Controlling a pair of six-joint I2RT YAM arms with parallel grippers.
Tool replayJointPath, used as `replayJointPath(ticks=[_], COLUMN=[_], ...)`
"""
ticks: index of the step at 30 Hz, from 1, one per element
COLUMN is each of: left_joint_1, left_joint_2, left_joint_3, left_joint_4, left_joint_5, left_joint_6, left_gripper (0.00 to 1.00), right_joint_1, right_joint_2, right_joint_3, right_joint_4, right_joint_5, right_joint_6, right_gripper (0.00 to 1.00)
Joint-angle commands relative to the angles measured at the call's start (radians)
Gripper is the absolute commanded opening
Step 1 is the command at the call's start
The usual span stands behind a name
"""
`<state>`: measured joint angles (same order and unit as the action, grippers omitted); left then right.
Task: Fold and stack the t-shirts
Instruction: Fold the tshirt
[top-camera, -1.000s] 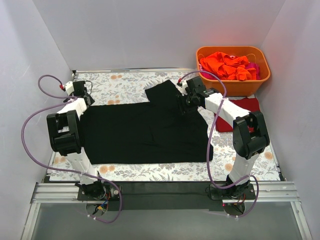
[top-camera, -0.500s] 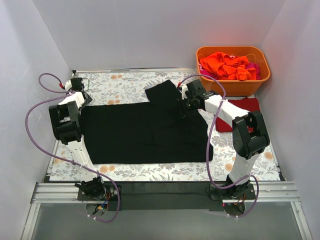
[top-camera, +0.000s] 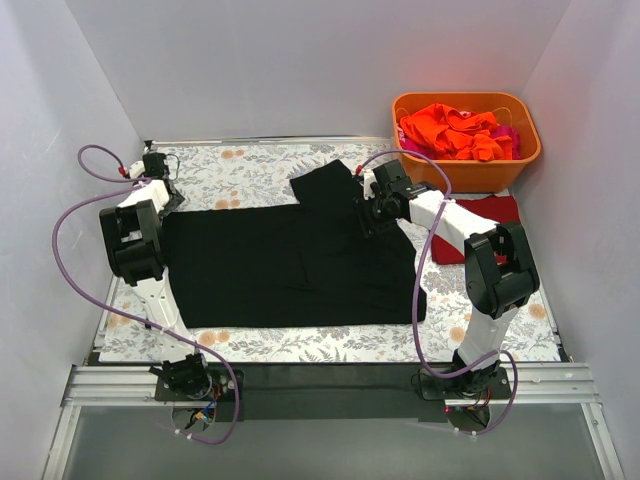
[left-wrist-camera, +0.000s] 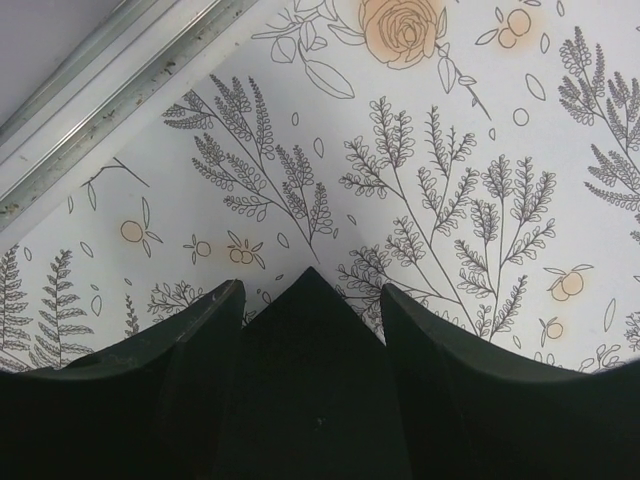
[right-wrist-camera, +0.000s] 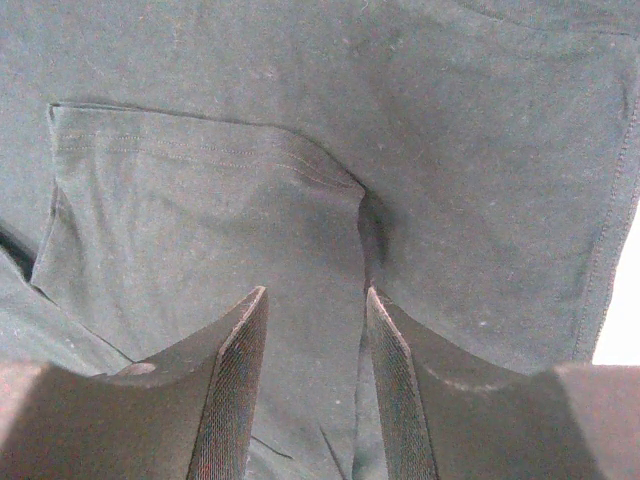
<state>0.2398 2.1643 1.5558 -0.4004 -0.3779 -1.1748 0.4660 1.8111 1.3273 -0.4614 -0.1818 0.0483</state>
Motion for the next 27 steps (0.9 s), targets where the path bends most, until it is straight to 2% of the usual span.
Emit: replayJointPath(ticks=[1,6,10,22,25,27], left_joint_1=[0.001,-0.014,-0.026,-0.043,-0.043,-0.043], left_joint_2=[0.026,-0.003,-0.001,0.016,0.008,0.005], left_joint_3=[-0.020,-0.069,-0.074,-0.063,-0.063,-0.068], left_joint_4=[-0.113,-0.133,-0.150,-0.179,-0.176,-0.172], left_joint_5=[0.013,-0.022,-0.029,-0.059,-0.070,-0.070], left_joint_6=[-0.054,-0.060,-0.052,-0.036,-0.028,-0.023], left_gripper=[0.53,0.53,0.49,0.13,0.00,0.00], right_joint_1=[0.000,0.002,0.002,-0.006,-0.016,-0.026], right_joint_2=[-0.003,0.002,0.002,0.024,0.047,0.074], right_joint_3=[0.026,0.033,0.035,0.087,0.119,0.156], right_joint_4=[0.021,0.023,0.023,0.030,0.032,0.040], right_joint_5=[0.010,0.005,0.010,0.085,0.126,0.156], right_joint_6=[-0.001,0.007,0.010,0.009,-0.002,-0.019], right_gripper=[0.43,0.43,0.43,0.42,0.42,0.41])
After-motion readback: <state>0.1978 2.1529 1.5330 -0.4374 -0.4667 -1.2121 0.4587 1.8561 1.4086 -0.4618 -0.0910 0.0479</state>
